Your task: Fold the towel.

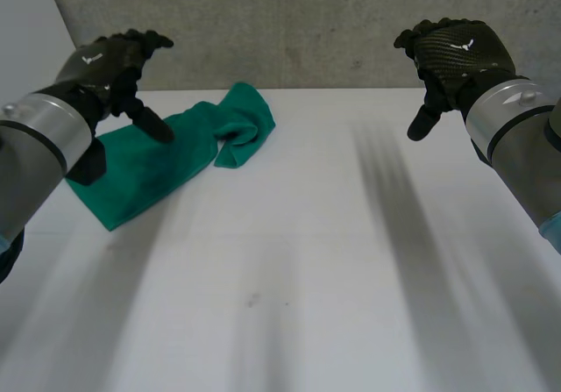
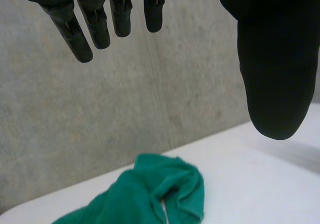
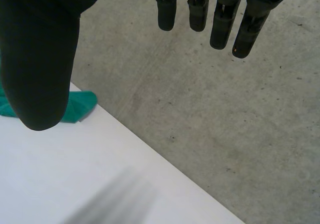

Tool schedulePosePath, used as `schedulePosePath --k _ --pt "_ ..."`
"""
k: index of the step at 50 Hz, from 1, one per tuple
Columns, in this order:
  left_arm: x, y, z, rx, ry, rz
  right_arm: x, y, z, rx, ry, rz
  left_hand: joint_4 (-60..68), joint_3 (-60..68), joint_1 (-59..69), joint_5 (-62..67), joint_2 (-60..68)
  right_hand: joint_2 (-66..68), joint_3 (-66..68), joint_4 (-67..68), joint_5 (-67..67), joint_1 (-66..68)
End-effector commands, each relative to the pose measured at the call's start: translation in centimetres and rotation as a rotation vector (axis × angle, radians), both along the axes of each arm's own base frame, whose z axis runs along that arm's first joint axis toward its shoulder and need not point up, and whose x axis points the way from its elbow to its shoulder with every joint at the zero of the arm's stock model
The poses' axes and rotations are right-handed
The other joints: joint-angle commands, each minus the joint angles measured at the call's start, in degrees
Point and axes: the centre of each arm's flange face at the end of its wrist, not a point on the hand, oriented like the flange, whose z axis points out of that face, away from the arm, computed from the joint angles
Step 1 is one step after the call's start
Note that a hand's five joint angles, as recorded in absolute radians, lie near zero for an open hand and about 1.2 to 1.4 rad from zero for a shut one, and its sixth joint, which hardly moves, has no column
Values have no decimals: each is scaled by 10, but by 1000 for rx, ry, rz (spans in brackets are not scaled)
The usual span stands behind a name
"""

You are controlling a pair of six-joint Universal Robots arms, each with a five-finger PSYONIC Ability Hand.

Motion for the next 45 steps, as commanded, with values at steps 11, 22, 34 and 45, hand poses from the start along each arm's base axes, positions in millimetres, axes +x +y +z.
schedulePosePath --k 11,22,34,45 --pt "13 -75 -104 40 -480 198 3 -4 -13 24 33 3 5 0 10 -6 6 -12 -21 -32 -30 4" --pt "35 -103 -155 152 -519 227 4 -8 -18 25 56 1 31 27 37 21 33 -12 -21 -32 -30 4" --pt "66 -129 -176 209 -513 267 4 -12 -26 43 65 -3 100 96 105 90 102 -12 -21 -32 -30 4" --pt "69 -136 -190 240 -508 235 4 -13 -27 46 67 -3 139 135 144 129 141 -12 -21 -32 -30 4"
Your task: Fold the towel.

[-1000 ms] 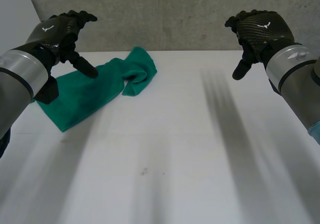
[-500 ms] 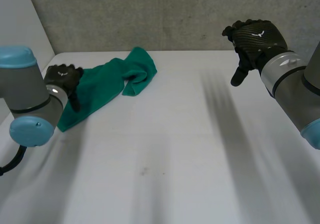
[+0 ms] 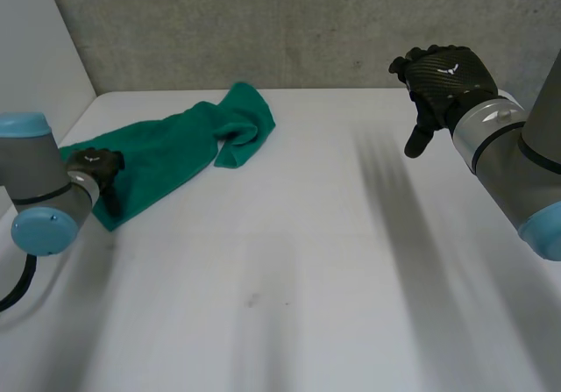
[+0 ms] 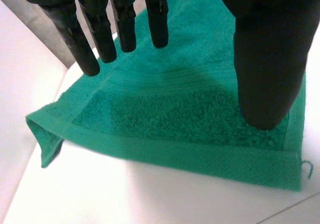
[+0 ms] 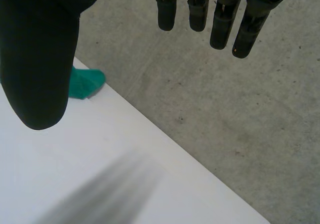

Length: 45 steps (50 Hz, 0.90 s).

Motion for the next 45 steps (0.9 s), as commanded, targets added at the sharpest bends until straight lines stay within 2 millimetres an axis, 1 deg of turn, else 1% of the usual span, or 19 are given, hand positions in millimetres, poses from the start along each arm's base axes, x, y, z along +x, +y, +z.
schedulePosePath --k 1,3,6,12,13,15,18,19,22,24,27,28,32,40,41,42,45 --pt "1 -1 -9 36 2 -9 0 0 -1 2 1 0 50 50 49 49 50 -12 -21 -32 -30 4" --pt "1 0 -10 44 2 -9 0 0 -1 2 1 0 51 52 51 50 52 -12 -21 -32 -30 4" --pt "1 0 -11 47 1 -9 0 0 -1 3 1 0 93 94 93 92 94 -12 -21 -32 -30 4" --pt "1 0 -12 50 3 -8 0 0 -2 4 2 0 263 264 263 262 264 -12 -21 -32 -30 4" --pt "1 0 -12 50 3 -8 0 0 -2 4 2 0 263 264 263 262 264 -12 -21 -32 -30 4" --pt "1 0 -13 51 4 -8 0 0 -2 6 2 1 379 379 378 378 379 -12 -21 -32 -30 4" --pt "1 0 -13 52 8 -7 0 0 -2 6 2 1 503 504 503 502 504 -12 -21 -32 -30 4" --pt "1 0 -12 51 15 -4 0 0 -2 6 2 1 593 594 593 592 594 -12 -21 -32 -30 4" --pt "1 0 -8 43 28 2 0 0 -2 6 2 1 594 595 594 593 595 -12 -21 -32 -30 4" --pt "1 2 -1 34 42 7 0 0 -2 6 2 1 594 595 594 593 595 -12 -21 -32 -30 4" --pt "1 4 12 10 56 12 0 0 -2 6 2 1 594 595 594 593 595 -12 -21 -32 -30 4" --pt "1 7 20 -1 69 13 0 0 -2 6 2 1 594 595 594 593 595 -12 -21 -32 -30 4" --pt "1 12 34 -27 89 16 0 0 -2 6 2 1 594 595 594 593 595 -12 -21 -32 -30 4" --pt "-8 21 37 -15 96 2 1 0 -1 2 3 2 594 595 594 593 595 -12 -21 -32 -30 4" --pt "-11 23 40 -13 96 -5 0 -1 0 -1 1 -1 594 595 594 593 595 -12 -21 -32 -30 4" --pt "-18 31 48 -9 97 -25 -1 -2 1 -2 1 -5 594 595 594 593 595 -12 -21 -32 -30 4" --pt "-31 51 70 -10 99 -67 -2 -3 2 2 -1 -6 594 595 594 593 595 -12 -21 -32 -30 4"
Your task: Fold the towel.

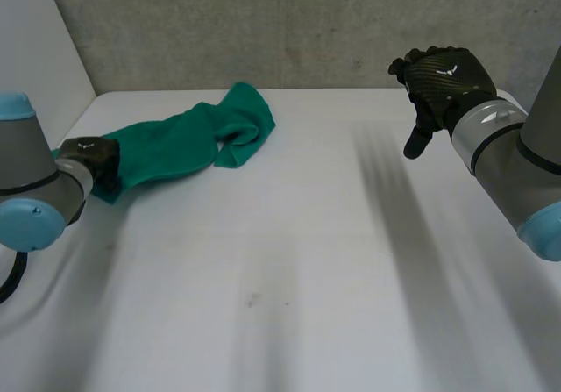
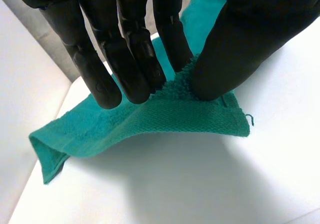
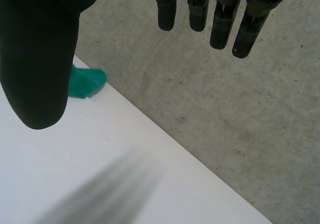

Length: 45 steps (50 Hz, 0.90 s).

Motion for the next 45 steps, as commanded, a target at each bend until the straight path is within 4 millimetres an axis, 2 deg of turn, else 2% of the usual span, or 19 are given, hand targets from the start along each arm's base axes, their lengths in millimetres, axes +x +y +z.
schedulePosePath --k 1,6,7,9,12,15,16,20,23,24,27,31,32,34,36,37,38,42,45 --pt "-33 45 55 -24 9 -99 -2 -2 4 -1 -3 -4 118 121 153 153 117 -12 -21 -32 -30 4" --pt "-43 81 116 -165 39 -149 5 2 0 38 -9 55 118 121 153 153 117 -12 -21 -32 -30 4" --pt "-46 95 137 -222 52 -166 7 1 -4 55 -9 70 118 121 153 153 117 -12 -21 -32 -30 4" --pt "-51 119 166 -299 75 -202 13 -1 -17 99 -25 106 118 121 153 153 117 -12 -21 -32 -30 4" --pt "-59 146 194 -380 107 -249 17 -3 -26 148 -76 128 118 121 153 153 117 -12 -21 -32 -30 4" --pt "-62 157 204 -411 119 -268 23 -10 -32 198 -191 147 118 121 153 153 117 -12 -21 -32 -30 4" --pt "-65 171 215 -443 134 -295 27 -15 -40 236 -257 162 118 121 153 153 117 -12 -21 -32 -30 4" --pt "-70 198 235 -506 164 -342 42 -22 -65 374 -403 208 118 121 153 153 117 -12 -21 -32 -30 4" --pt "-72 211 243 -528 181 -366 63 -15 -78 462 -477 261 118 121 153 153 117 -12 -21 -32 -30 4" --pt "-73 217 246 -538 188 -379 79 -7 -88 512 -509 295 118 121 153 153 117 -12 -21 -32 -30 4" --pt "-74 224 249 -546 197 -394 102 -3 -109 581 -547 319 118 121 153 153 117 -12 -21 -32 -30 4" --pt "-76 236 256 -565 216 -417 122 -6 -130 578 -552 309 118 121 153 153 117 -3 -12 -23 -21 13" --pt "-76 239 258 -571 226 -420 126 -6 -133 567 -553 300 118 121 153 153 117 37 28 18 19 53" --pt "-76 240 259 -573 231 -422 128 -8 -137 552 -552 282 118 121 153 153 117 76 67 56 58 92" --pt "-74 242 261 -578 248 -419 130 -19 -147 495 -550 199 118 121 153 153 117 262 253 243 244 278" --pt "-72 244 264 -584 259 -416 127 -27 -149 448 -542 132 118 121 153 153 117 503 494 483 485 519" --pt "-71 244 265 -586 263 -414 124 -32 -150 420 -533 90 118 121 153 153 117 677 668 657 659 693" --pt "-65 238 264 -579 285 -383 102 -57 -139 322 -529 -34 118 121 153 153 117 688 679 668 670 704" --pt "-63 235 264 -577 287 -371 93 -63 -122 295 -530 -33 118 121 153 153 117 688 679 668 670 704"
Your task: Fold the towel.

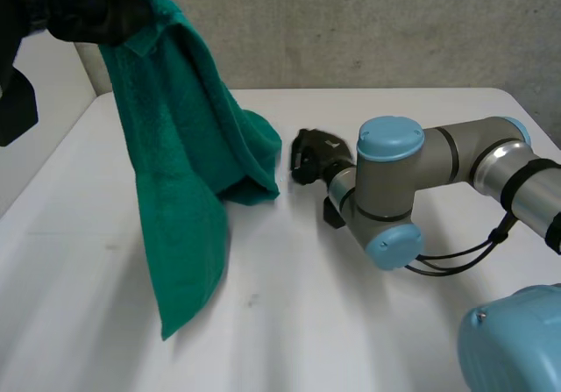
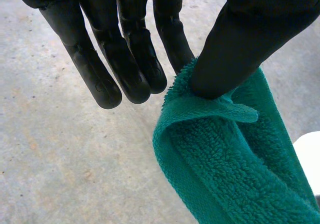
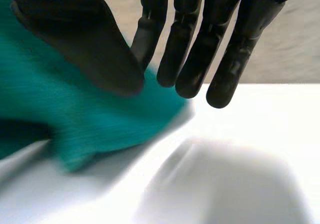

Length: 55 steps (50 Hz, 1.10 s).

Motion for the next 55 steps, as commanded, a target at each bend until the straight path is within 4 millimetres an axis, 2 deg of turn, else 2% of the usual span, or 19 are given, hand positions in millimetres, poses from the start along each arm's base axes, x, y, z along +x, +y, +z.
schedulePosePath --k 1,2,3,4,5,6,8,11,12,15,16,19,21,24,27,31,35,43,55 --pt "11 -13 0 17 39 48 -36 -32 43 -115 25 -171 115 117 153 153 115 138 143 140 153 235" --pt "16 -20 -1 15 42 77 -41 -32 53 -131 20 -179 115 117 153 153 115 138 143 140 153 235" --pt "19 -25 0 9 45 95 -41 -32 53 -131 20 -179 115 117 153 153 115 138 143 140 153 235" --pt "23 -30 -1 7 49 114 -46 -32 66 -152 13 -188 115 117 153 153 115 138 143 140 153 235" --pt "30 -41 -2 0 58 152 -60 -32 96 -209 1 -210 115 117 153 153 115 138 143 140 153 235" --pt "33 -46 -2 -1 65 168 -60 -32 96 -209 1 -210 115 117 153 153 115 138 143 140 153 235" --pt "36 -49 -3 1 70 179 -102 -40 163 -422 24 -273 115 117 153 153 115 138 143 140 153 235" --pt "42 -59 -9 33 98 197 -112 -39 174 -455 63 -219 115 117 153 153 115 138 143 140 153 235" --pt "41 -58 -10 39 103 192 -110 -36 165 -406 74 -154 115 117 153 153 115 138 143 140 153 235" --pt "39 -57 -10 43 111 177 -101 -25 151 -314 59 -71 115 117 153 153 115 -239 -234 -237 -224 -142" --pt "37 -54 -7 35 116 164 -97 -19 137 -238 44 -52 115 117 153 153 115 -367 -361 -364 -351 -269" --pt "36 -49 0 11 127 154 -87 -14 107 -110 13 -33 115 117 153 153 115 -371 -366 -369 -356 -274" --pt "34 -44 7 -11 137 139 -79 -9 79 -2 -21 -20 115 117 153 153 115 -373 -368 -371 -358 -276" --pt "29 -36 18 -40 152 111 -69 -2 60 86 -69 -11 115 117 153 153 115 -371 -366 -369 -356 -274" --pt "25 -30 24 -54 158 88 -63 2 55 119 -90 -2 115 117 153 153 115 -370 -364 -367 -354 -272" --pt "21 -23 28 -67 163 63 -42 19 29 216 -126 37 115 117 153 153 115 -360 -354 -357 -344 -262" --pt "20 -21 30 -72 168 55 -31 25 23 235 -138 58 115 117 153 153 115 -358 -353 -355 -343 -261" --pt "18 -12 34 -83 177 35 0 31 -5 330 -228 96 115 117 153 153 115 -326 -321 -324 -311 -229" --pt "14 -4 41 -102 192 6 38 40 -17 299 -266 167 115 117 153 153 115 -333 -327 -330 -317 -235"
